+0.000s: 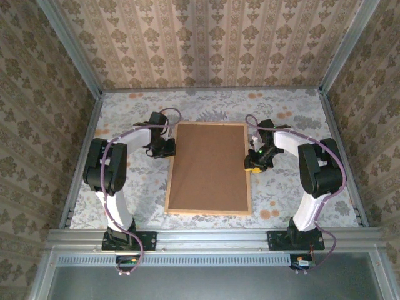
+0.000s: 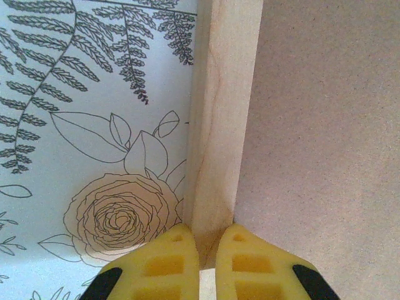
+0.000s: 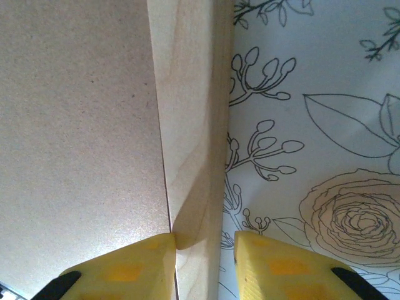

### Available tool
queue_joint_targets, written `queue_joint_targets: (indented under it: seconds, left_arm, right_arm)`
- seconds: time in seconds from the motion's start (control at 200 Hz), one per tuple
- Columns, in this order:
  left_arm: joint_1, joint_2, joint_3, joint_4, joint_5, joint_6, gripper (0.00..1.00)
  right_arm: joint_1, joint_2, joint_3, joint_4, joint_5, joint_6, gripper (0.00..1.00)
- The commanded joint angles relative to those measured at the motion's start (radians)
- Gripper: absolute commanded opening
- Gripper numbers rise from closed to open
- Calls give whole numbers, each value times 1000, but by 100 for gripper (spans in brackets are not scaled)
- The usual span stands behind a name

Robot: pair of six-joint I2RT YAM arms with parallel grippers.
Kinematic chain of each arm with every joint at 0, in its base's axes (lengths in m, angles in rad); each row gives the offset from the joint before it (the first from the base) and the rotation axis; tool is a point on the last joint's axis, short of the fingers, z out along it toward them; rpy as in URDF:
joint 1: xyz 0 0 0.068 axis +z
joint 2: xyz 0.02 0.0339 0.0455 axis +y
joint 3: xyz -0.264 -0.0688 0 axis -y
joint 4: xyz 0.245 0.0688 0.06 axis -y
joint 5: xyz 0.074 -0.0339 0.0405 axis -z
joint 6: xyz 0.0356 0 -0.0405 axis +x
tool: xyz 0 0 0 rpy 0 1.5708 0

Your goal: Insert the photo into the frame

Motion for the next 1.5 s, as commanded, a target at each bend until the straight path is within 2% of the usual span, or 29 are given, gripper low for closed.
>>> queue_joint_targets:
  seconds: [0.0, 0.665, 1.3, 1.42, 1.495]
  left_arm:
    - [-15, 18, -11, -9, -35, -7, 9]
    - [-46, -15, -46, 21, -21, -37, 8]
    - [-52, -47, -81, 40, -21, -44, 7]
    - [-51, -55, -82, 35, -33, -38, 7]
    - [-48, -62, -87, 29, -50, -34, 7]
  right_arm:
    - [13, 31, 20, -27, 25, 2, 31]
    - [131, 92, 75, -67, 166, 75, 28]
    - [283, 135, 60, -49, 488, 228, 24]
    - [272, 96, 68, -50, 487, 221, 24]
    - [238, 39, 81, -50, 428, 202, 25]
